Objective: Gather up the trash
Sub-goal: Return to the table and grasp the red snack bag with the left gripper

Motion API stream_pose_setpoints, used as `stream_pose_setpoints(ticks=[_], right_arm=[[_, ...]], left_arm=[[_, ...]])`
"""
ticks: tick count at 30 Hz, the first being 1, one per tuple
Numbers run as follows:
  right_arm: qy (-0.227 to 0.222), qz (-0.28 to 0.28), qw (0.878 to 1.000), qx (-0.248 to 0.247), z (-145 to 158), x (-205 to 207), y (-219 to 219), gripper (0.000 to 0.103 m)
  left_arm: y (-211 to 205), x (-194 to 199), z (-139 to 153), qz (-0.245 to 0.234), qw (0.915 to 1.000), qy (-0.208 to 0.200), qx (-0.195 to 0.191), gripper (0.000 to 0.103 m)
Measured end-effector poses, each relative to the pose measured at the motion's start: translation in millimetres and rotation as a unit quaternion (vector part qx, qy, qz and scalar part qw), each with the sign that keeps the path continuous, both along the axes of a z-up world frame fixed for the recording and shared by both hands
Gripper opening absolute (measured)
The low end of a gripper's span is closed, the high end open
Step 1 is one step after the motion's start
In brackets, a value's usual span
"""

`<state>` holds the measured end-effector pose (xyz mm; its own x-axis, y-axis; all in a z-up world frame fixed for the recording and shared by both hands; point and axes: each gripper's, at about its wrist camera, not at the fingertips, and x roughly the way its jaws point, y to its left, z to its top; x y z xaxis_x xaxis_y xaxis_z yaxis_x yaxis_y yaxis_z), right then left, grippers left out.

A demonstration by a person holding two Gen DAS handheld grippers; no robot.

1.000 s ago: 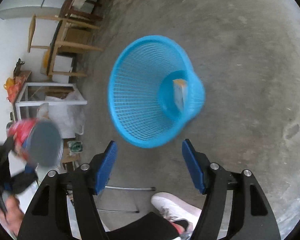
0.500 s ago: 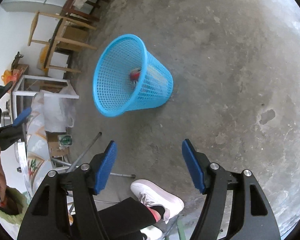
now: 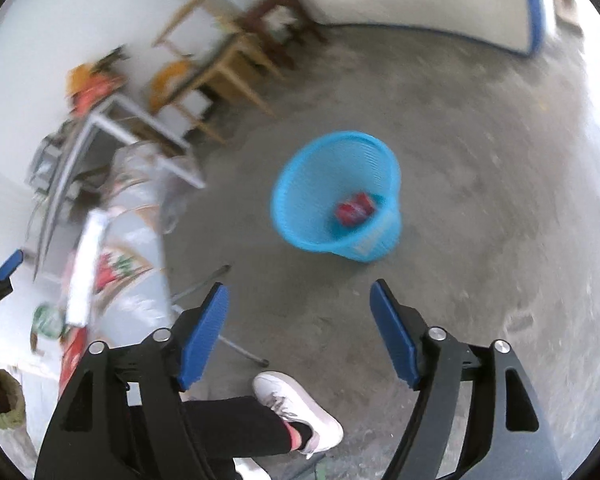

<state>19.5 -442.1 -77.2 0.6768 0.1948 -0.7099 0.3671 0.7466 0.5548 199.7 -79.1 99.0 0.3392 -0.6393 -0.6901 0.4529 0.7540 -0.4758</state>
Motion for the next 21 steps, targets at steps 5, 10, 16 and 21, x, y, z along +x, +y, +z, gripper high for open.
stream_pose_setpoints(ticks=[5, 10, 16, 21], right_arm=[[-0.062, 0.107, 0.992, -0.012, 49, 14, 59, 0.073], [-0.1, 0.24, 0.966, 0.004, 88, 33, 142, 0.073], [-0.074, 0.322, 0.944, 0.026, 89, 57, 224, 0.073], [-0.041, 0.324, 0.945, 0.012, 84, 76, 250, 0.069]], left_arm=[[110, -50, 23, 0.075, 0.9956, -0.055, -0.012, 0.091], [185, -98, 3, 0.151, 0.9853, -0.08, -0.005, 0.092], [219, -136, -64, 0.183, 0.9813, -0.047, -0.035, 0.091], [214, -140, -99, 0.165, 0.9826, -0.024, -0.082, 0.091]])
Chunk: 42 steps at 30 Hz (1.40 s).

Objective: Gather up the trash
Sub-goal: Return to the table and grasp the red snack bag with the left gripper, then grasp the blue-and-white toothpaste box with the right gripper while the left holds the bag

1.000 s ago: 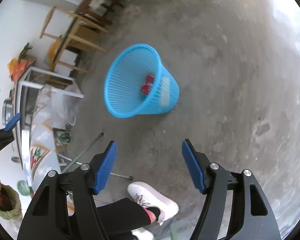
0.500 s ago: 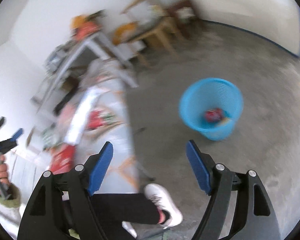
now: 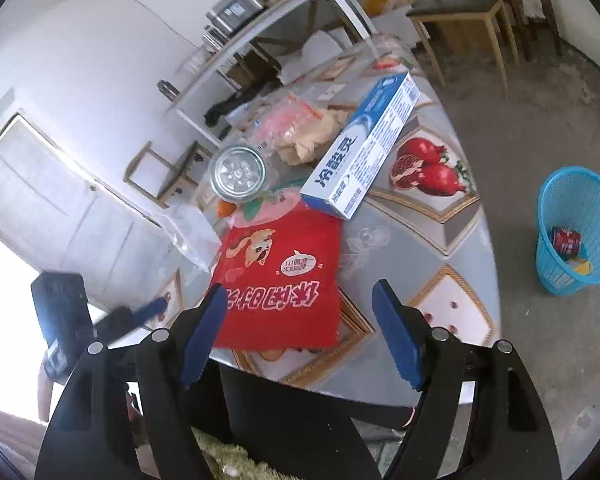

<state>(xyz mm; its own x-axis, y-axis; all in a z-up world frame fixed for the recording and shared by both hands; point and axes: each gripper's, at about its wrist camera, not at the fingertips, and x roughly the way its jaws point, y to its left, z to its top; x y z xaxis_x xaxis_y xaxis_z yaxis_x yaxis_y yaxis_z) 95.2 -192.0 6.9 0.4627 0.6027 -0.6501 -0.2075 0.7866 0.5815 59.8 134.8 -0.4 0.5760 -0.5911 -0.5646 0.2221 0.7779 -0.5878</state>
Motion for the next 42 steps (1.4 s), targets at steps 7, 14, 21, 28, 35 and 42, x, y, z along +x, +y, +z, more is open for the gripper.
stream_pose_setpoints(ticks=[7, 14, 21, 28, 35, 42], right_arm=[[0.036, -0.026, 0.999, -0.025, -19, 15, 13, 0.056], [0.08, -0.036, 0.996, -0.02, -49, 28, 16, 0.038], [0.089, -0.011, 0.996, -0.008, -53, 29, 24, 0.023], [0.083, 0.008, 0.996, 0.009, -49, 27, 28, 0.013], [0.068, 0.028, 0.997, 0.016, -38, 20, 33, 0.013], [0.042, 0.045, 0.998, -0.017, -18, 15, 34, 0.014]], left_arm=[[-8, 22, -17, -0.012, 0.9991, 0.014, -0.039, 0.062], [-14, 51, -37, -0.022, 0.9973, 0.056, -0.042, 0.052], [-13, 59, -42, -0.045, 0.9881, 0.091, -0.116, 0.051], [-22, 67, -58, -0.055, 0.9758, 0.132, -0.165, 0.048], [-27, 69, -68, -0.039, 0.9767, 0.146, -0.153, 0.015], [-17, 57, -65, -0.033, 0.9789, 0.128, -0.155, 0.0]])
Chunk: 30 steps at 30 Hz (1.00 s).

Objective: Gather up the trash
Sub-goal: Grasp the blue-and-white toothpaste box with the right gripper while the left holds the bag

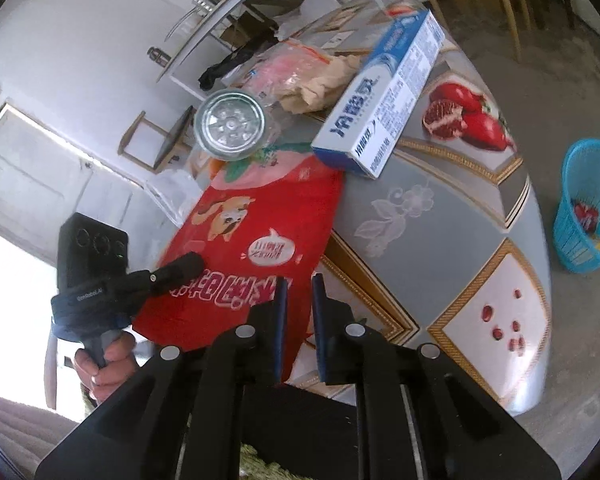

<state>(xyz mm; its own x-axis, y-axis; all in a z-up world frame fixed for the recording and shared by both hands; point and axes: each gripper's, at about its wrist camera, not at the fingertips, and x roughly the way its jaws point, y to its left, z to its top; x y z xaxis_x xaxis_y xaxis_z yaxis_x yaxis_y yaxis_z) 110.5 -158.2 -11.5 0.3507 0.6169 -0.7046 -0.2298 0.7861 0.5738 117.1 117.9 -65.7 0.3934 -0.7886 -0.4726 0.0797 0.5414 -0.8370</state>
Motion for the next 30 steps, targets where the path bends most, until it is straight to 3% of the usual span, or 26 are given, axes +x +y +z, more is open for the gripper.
stream_pose_setpoints(ticks=[1, 5, 8, 13, 18, 23, 30], right_arm=[[-0.008, 0.0, 1.0, -0.009, 7, 1, -3, 0.016], [-0.032, -0.034, 0.999, -0.027, 29, 20, -21, 0.048], [-0.035, -0.076, 0.996, -0.041, 41, 54, -32, 0.059], [0.021, -0.128, 0.989, -0.07, 29, 128, -35, 0.062], [0.051, -0.164, 0.979, -0.106, 6, 176, -22, 0.062], [0.049, -0.168, 0.975, -0.136, -2, 193, -2, 0.062], [0.029, -0.155, 0.973, -0.17, 6, 194, 15, 0.063]], left_arm=[[1, -2, 0, 0.002, 1.0, -0.003, -0.001, 0.0], [9, -13, 1, 0.009, 0.9998, -0.015, -0.005, 0.0], [2, -20, 5, 0.01, 0.9994, -0.033, 0.008, 0.0], [2, -35, 9, 0.007, 0.9977, -0.065, 0.02, 0.0], [-7, -48, 15, -0.006, 0.9929, -0.113, 0.036, 0.0], [-15, -56, 18, -0.024, 0.9884, -0.144, 0.042, 0.0], [-12, -59, 16, -0.029, 0.9889, -0.142, 0.033, 0.0]])
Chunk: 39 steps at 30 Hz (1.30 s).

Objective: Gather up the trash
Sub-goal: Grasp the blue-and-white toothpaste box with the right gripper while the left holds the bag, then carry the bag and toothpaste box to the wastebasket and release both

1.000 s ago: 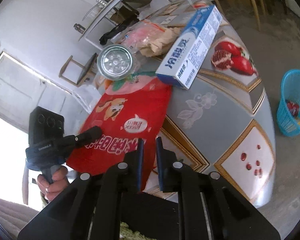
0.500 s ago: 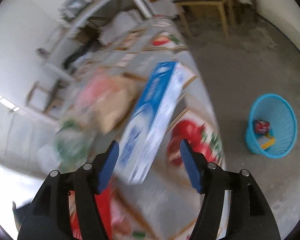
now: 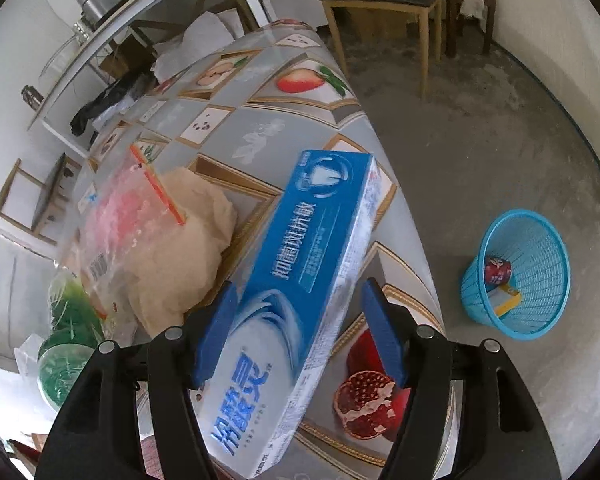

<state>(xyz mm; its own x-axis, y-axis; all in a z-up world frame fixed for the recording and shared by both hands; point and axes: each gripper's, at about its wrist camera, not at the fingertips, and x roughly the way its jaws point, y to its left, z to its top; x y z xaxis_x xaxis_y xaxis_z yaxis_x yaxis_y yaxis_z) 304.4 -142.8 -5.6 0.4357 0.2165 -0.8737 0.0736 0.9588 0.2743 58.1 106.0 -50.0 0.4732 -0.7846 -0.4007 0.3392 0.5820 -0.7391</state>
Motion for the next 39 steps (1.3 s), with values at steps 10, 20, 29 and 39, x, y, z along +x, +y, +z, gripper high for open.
stream_pose_setpoints(ticks=[10, 20, 29, 39], right_arm=[[0.007, 0.008, 0.999, -0.032, -9, -1, 12, 0.063], [-0.017, 0.014, 0.999, -0.045, -1, -13, 10, 0.05], [-0.02, 0.023, 0.999, -0.013, 4, -31, -5, 0.047], [-0.036, 0.035, 0.997, 0.059, 25, -71, -31, 0.047]], left_arm=[[17, -11, 10, 0.022, 0.9997, -0.009, -0.01, 0.0], [23, -13, 15, 0.035, 0.9992, -0.009, -0.019, 0.0], [26, -15, 20, 0.047, 0.9987, -0.01, -0.019, 0.0], [21, -20, 32, 0.058, 0.9981, -0.017, -0.006, 0.0]])
